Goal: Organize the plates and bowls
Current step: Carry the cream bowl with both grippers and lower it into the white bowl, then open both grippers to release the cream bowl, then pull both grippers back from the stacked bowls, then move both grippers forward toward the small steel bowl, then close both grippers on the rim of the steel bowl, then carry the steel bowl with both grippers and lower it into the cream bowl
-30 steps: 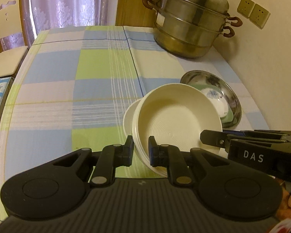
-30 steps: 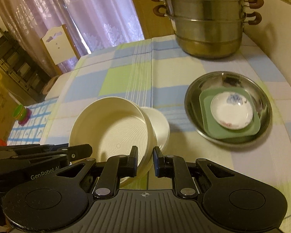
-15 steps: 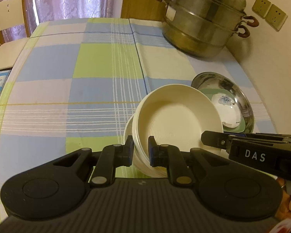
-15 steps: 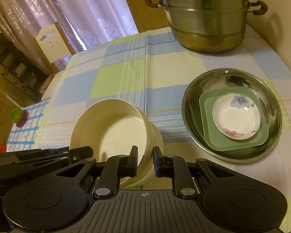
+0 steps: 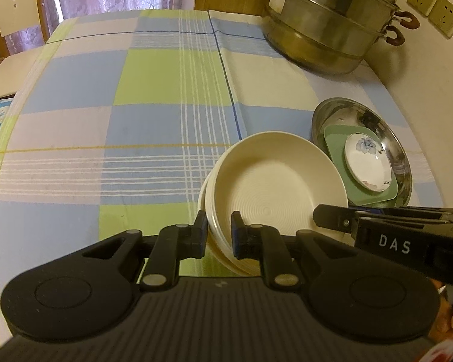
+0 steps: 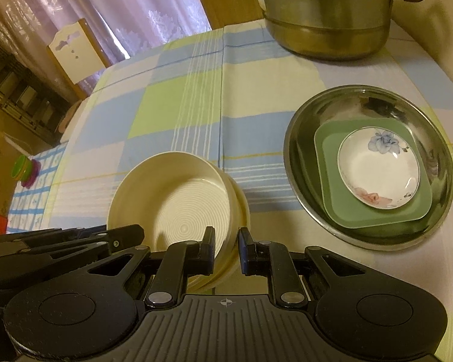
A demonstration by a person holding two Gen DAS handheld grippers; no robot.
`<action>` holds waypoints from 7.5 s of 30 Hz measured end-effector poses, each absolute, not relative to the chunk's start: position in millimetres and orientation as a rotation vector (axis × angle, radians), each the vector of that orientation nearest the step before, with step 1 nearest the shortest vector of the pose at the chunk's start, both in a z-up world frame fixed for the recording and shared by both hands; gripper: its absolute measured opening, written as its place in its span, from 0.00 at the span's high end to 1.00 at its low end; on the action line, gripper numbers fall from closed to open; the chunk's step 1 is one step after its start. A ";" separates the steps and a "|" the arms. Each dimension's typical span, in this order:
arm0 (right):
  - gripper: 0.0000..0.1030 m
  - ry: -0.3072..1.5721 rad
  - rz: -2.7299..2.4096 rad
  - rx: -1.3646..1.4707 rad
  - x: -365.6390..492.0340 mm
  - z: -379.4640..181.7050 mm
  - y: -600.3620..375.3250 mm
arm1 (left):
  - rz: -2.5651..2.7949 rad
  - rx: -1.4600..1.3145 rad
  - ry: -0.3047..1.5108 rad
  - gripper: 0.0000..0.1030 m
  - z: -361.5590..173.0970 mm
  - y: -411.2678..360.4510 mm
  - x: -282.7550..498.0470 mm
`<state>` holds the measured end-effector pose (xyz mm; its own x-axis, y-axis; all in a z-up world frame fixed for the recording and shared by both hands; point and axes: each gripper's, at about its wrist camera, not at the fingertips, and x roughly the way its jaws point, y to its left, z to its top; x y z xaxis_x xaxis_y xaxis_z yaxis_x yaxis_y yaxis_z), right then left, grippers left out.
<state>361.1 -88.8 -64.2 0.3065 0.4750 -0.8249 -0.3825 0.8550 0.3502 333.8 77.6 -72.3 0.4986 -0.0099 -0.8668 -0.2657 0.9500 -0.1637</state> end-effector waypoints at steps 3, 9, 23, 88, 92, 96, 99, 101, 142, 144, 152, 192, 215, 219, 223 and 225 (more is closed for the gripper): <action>0.84 1.117 0.566 0.094 360.9 -63.2 -88.5 | 0.158 -0.306 1.046 0.86 -73.5 78.6 334.4; 0.81 1.085 0.556 0.081 357.0 -56.8 -88.8 | 0.135 -0.297 1.025 0.78 -65.9 79.2 330.8; 0.48 0.956 0.553 0.177 315.9 -9.2 -124.5 | 0.089 -0.235 0.927 0.74 -16.3 90.3 275.6; 0.31 1.060 0.534 0.075 109.4 -40.4 -249.3 | 0.017 -0.178 1.119 0.74 -44.6 -29.9 83.5; 0.31 1.070 0.546 0.067 116.3 -44.3 -255.6 | 0.030 -0.187 1.125 0.74 -48.2 -37.5 88.4; 0.31 1.082 0.555 0.061 125.6 -48.8 -261.8 | 0.041 -0.202 1.124 0.74 -51.1 -43.7 93.2; 0.31 1.086 0.562 0.055 132.5 -50.7 -266.1 | 0.048 -0.211 1.125 0.74 -53.2 -48.4 97.8; 0.31 1.089 0.571 0.053 138.2 -52.0 -269.1 | 0.049 -0.218 1.124 0.74 -54.2 -52.6 101.2; 0.79 1.087 0.797 -0.062 226.1 -96.9 -233.4 | 0.245 -0.329 1.097 0.75 -97.7 -77.9 179.9; 0.82 1.086 0.803 -0.068 226.5 -97.9 -233.2 | 0.250 -0.330 1.098 0.75 -99.2 -78.6 181.1; 0.91 1.072 0.833 -0.080 226.6 -98.4 -230.9 | 0.275 -0.321 1.095 0.85 -103.2 -80.7 181.9; 0.91 0.870 0.822 0.016 310.9 5.4 -143.5 | 0.268 -0.207 0.850 0.91 -1.3 18.1 267.7; 0.91 0.964 0.769 0.027 354.6 -29.8 -107.8 | 0.238 -0.223 0.932 0.91 -33.6 56.2 311.3; 0.91 0.975 0.767 0.024 356.2 -32.6 -105.5 | 0.238 -0.222 0.941 0.90 -36.3 56.2 312.6; 0.91 0.981 0.764 0.030 357.4 -35.2 -105.5 | 0.237 -0.237 0.949 0.90 -39.0 58.1 313.6; 0.91 0.989 0.763 0.042 358.5 -36.8 -105.6 | 0.236 -0.248 0.956 0.89 -40.6 59.1 314.2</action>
